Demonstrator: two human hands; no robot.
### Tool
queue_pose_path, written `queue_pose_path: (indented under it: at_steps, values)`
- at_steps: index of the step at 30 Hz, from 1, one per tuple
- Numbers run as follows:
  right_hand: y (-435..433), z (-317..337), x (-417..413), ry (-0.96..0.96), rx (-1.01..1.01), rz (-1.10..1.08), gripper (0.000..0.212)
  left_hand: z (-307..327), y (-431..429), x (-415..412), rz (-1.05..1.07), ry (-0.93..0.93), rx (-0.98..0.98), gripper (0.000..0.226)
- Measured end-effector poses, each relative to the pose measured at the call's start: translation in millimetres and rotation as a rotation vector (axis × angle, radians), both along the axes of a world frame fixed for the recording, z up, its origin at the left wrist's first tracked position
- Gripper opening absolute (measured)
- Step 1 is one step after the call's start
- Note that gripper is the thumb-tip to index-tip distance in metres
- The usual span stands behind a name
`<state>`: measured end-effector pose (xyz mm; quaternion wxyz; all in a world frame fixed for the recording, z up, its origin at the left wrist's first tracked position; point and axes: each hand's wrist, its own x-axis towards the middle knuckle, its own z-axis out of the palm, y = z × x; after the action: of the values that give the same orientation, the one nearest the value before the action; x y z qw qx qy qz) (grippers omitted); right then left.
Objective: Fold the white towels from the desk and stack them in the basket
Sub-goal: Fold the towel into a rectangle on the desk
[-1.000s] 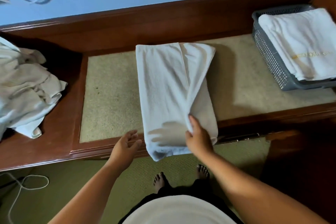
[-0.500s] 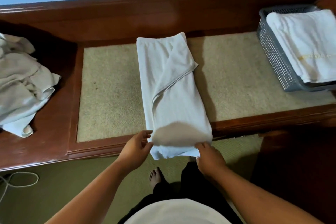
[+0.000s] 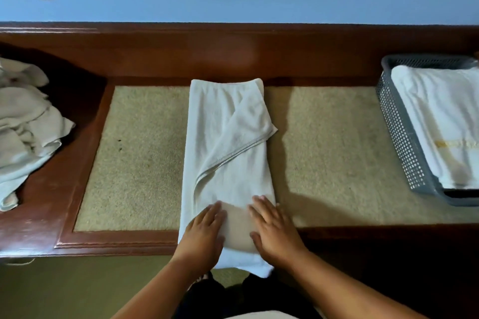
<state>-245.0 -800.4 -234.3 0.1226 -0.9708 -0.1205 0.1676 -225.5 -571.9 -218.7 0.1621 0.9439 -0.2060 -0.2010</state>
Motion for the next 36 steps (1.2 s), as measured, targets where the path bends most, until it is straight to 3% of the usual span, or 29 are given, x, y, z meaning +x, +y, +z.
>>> queue_pose_path:
  at_steps: [8, 12, 16, 18, 22, 28, 33, 36]
  values:
    - [-4.3, -9.7, 62.0, -0.034, -0.052, 0.022, 0.079, -11.5, -16.6, 14.9, 0.046, 0.050, 0.137, 0.079]
    - [-0.2, -20.9, 116.4, -0.047, -0.036, -0.044, 0.081, -24.1, -20.7, 80.6, 0.119, 0.011, 0.195, 0.076]
    - [-7.6, -33.0, 174.6, -0.225, -0.001, -0.047, 0.062, -40.1, -24.4, 162.3, 0.074, -0.005, 0.145, 0.071]
    - [-11.7, -33.3, 215.3, -0.281, 0.011, -0.066, 0.064, -47.6, -24.8, 211.7, 0.096, -0.054, 0.171, 0.075]
    - [-19.2, -26.5, 302.5, -0.199, -0.069, -0.142, 0.080, -49.9, -22.0, 310.5, 0.136, -0.108, 0.115, 0.093]
    - [-17.2, -36.5, 370.3, -0.090, -0.101, -0.354, 0.086, -60.4, -17.6, 394.6, 0.121, -0.089, 0.098, 0.096]
    - [-19.7, -17.1, 381.0, 0.081, -0.126, -0.382, 0.082, -48.4, -30.9, 383.1, 0.206, -0.082, 0.199, 0.089]
    - [-34.8, 7.3, 355.6, 0.252, -0.169, -0.494, 0.078, -32.7, -34.1, 332.7, 0.299, -0.060, 0.138, 0.087]
